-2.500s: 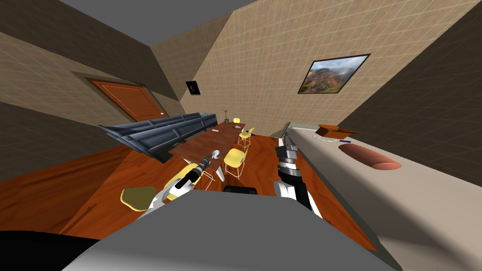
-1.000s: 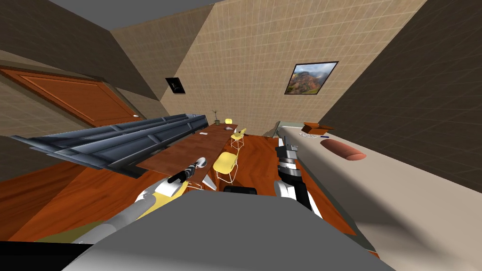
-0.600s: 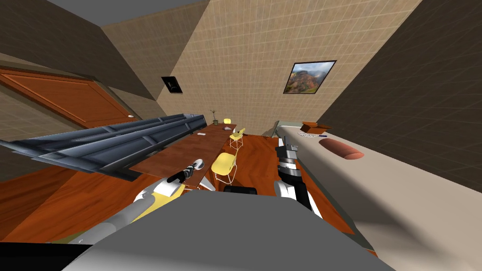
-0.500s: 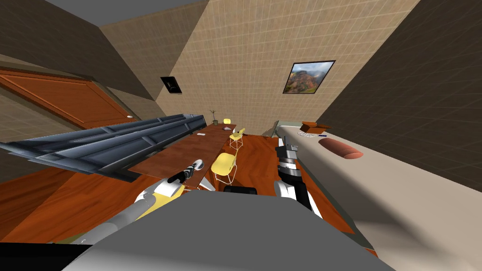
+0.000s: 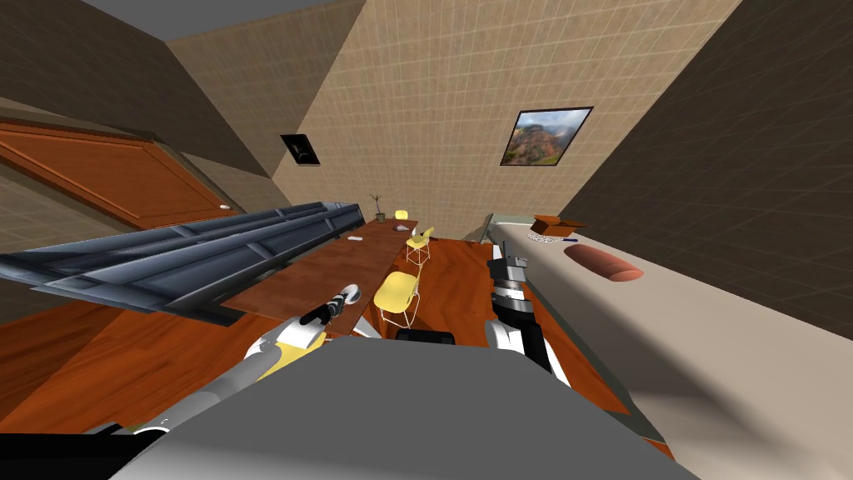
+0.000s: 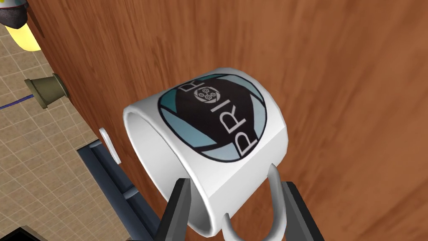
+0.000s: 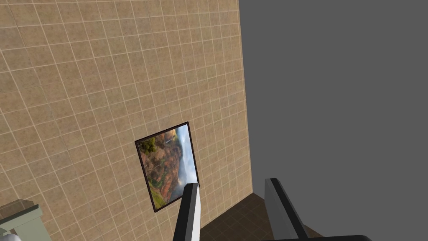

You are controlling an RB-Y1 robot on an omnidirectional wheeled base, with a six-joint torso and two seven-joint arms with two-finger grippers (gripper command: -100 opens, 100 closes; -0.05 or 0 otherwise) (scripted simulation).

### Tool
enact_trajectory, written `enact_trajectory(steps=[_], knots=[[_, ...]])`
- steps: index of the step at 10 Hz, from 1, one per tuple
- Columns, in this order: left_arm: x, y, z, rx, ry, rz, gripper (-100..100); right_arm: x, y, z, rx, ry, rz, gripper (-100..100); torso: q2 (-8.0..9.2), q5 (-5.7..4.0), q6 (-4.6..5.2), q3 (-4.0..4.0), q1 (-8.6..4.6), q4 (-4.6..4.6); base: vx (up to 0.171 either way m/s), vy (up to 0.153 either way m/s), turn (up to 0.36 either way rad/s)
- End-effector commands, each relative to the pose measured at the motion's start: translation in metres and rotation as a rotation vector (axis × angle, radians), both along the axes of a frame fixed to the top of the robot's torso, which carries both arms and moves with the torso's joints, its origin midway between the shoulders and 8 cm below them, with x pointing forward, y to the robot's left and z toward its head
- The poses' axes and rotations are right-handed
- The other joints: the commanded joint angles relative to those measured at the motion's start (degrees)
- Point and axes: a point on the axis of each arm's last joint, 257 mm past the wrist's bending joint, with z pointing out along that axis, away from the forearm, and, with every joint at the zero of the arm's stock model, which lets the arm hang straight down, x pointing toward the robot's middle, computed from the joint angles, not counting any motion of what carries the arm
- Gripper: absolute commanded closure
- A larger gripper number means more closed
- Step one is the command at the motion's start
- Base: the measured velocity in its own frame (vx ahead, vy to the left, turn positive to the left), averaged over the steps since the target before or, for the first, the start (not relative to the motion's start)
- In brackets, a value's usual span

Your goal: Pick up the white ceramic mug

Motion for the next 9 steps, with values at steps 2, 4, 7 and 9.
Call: enact_trajectory(steps=[2,4,7,9], knots=[[0.000,-0.001,-0.001,-0.005,0.000,0.003,100,0.000,0.000,0.000,0.000,0.000,0.000,0,0.03,-0.08,0.01,0.02,-0.08,0.01,0.000,0.000,0.000],[0.000,-0.001,-0.001,-0.005,-0.001,0.003,100,0.000,0.000,0.000,0.000,0.000,0.000,0,0.07,-0.11,0.00,0.05,-0.14,0.03,0.000,0.000,0.000],[0.002,0.004,0.012,0.001,-0.001,-0.010,100,0.000,0.000,0.000,0.000,0.000,0.000,0,0.18,-0.12,-0.07,0.10,-0.23,0.03,-0.024,-0.033,0.034],[0.001,0.003,0.011,0.003,-0.002,-0.010,0,0.000,0.000,0.000,0.000,0.000,0.000,0,0.19,-0.09,-0.06,0.11,-0.25,0.03,-0.012,-0.018,0.008]])
